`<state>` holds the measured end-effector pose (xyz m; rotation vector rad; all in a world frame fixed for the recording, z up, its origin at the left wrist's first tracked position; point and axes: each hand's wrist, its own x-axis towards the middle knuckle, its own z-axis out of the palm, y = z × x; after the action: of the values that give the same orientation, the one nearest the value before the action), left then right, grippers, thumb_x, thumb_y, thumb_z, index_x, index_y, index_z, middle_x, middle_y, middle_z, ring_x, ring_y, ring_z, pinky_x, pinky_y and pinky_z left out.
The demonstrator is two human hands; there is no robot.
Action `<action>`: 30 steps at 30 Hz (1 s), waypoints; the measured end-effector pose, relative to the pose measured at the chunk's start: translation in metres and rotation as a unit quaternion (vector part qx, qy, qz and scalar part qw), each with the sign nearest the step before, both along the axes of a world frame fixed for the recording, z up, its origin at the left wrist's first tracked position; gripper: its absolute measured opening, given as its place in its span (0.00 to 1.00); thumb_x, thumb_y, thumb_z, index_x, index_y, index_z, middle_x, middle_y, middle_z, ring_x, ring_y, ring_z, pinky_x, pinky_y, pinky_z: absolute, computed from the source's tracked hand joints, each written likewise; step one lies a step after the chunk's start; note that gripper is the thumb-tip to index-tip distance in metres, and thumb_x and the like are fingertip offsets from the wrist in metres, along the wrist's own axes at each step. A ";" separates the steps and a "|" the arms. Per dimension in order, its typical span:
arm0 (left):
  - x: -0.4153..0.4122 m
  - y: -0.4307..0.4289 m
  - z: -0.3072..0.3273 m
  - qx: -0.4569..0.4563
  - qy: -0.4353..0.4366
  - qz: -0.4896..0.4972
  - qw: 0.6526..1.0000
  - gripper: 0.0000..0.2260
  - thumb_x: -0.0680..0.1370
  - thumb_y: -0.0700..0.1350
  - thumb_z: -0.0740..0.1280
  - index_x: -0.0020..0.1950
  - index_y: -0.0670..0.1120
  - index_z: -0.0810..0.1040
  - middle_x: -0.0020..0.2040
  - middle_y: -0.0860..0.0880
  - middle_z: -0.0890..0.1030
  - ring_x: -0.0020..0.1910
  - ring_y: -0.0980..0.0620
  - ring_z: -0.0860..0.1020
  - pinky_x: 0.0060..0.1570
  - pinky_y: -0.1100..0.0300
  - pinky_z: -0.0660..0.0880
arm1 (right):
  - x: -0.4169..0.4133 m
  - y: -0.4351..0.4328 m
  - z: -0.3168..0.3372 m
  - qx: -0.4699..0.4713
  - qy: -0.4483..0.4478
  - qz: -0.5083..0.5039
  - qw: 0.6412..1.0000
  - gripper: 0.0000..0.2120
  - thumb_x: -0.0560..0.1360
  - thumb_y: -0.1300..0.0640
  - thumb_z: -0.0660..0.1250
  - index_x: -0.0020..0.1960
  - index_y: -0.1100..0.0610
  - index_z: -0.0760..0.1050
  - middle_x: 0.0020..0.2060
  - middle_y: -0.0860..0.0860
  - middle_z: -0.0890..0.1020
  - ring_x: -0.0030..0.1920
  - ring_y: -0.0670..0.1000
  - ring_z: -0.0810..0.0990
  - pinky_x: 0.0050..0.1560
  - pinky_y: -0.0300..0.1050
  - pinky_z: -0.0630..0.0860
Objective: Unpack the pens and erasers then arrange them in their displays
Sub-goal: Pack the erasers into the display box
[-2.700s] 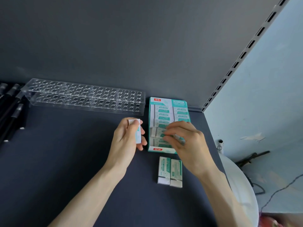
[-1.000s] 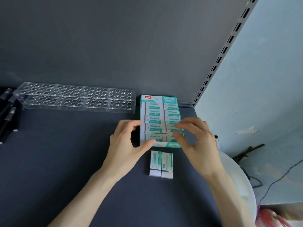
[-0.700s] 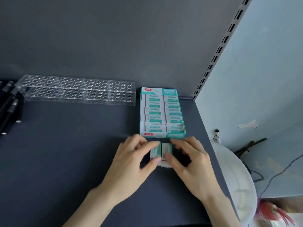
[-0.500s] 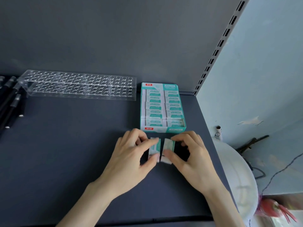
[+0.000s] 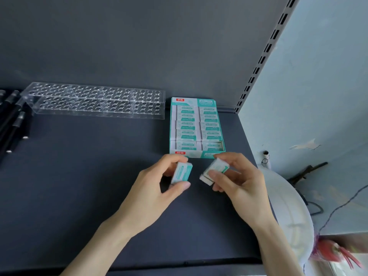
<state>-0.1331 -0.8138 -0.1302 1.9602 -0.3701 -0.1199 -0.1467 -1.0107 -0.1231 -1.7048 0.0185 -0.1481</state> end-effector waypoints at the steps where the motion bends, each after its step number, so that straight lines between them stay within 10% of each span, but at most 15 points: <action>1: 0.001 0.000 0.002 -0.057 0.020 -0.005 0.998 0.16 0.75 0.46 0.68 0.59 0.62 0.71 0.52 0.61 0.79 0.50 0.55 0.80 0.50 0.66 0.74 | 0.001 0.000 0.003 0.041 -0.006 0.011 0.999 0.08 0.72 0.65 0.70 0.46 0.54 0.75 0.38 0.51 0.82 0.28 0.51 0.78 0.32 0.39 0.75; 12: 0.030 0.000 0.025 -0.203 0.179 0.001 0.963 0.10 0.71 0.51 0.73 0.47 0.46 0.84 0.28 0.53 0.64 0.26 0.56 0.61 0.24 0.66 0.59 | 0.027 0.023 0.021 0.159 -0.019 0.106 0.981 0.04 0.73 0.64 0.66 0.46 0.61 0.77 0.45 0.56 0.83 0.44 0.57 0.84 0.46 0.43 0.79; 20: 0.049 0.007 0.014 -0.211 0.103 0.131 0.963 0.06 0.74 0.44 0.71 0.51 0.50 0.79 0.29 0.58 0.73 0.28 0.59 0.69 0.28 0.68 0.67 | 0.049 0.022 0.014 -0.153 -0.083 -0.010 0.985 0.12 0.70 0.65 0.73 0.45 0.49 0.78 0.47 0.41 0.79 0.47 0.44 0.80 0.44 0.31 0.77; 30: 0.054 0.008 0.008 -0.263 0.105 0.181 0.942 0.11 0.79 0.39 0.64 0.59 0.49 0.78 0.36 0.54 0.80 0.34 0.58 0.76 0.35 0.67 0.74 | 0.049 0.022 -0.005 -0.290 -0.172 -0.024 0.941 0.08 0.72 0.58 0.67 0.48 0.58 0.82 0.51 0.45 0.79 0.54 0.46 0.74 0.55 0.30 0.73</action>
<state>-0.0795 -0.8055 -0.1226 1.4368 0.0997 0.0107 -0.0977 -0.9884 -0.1280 -2.2432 -0.2684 -0.5280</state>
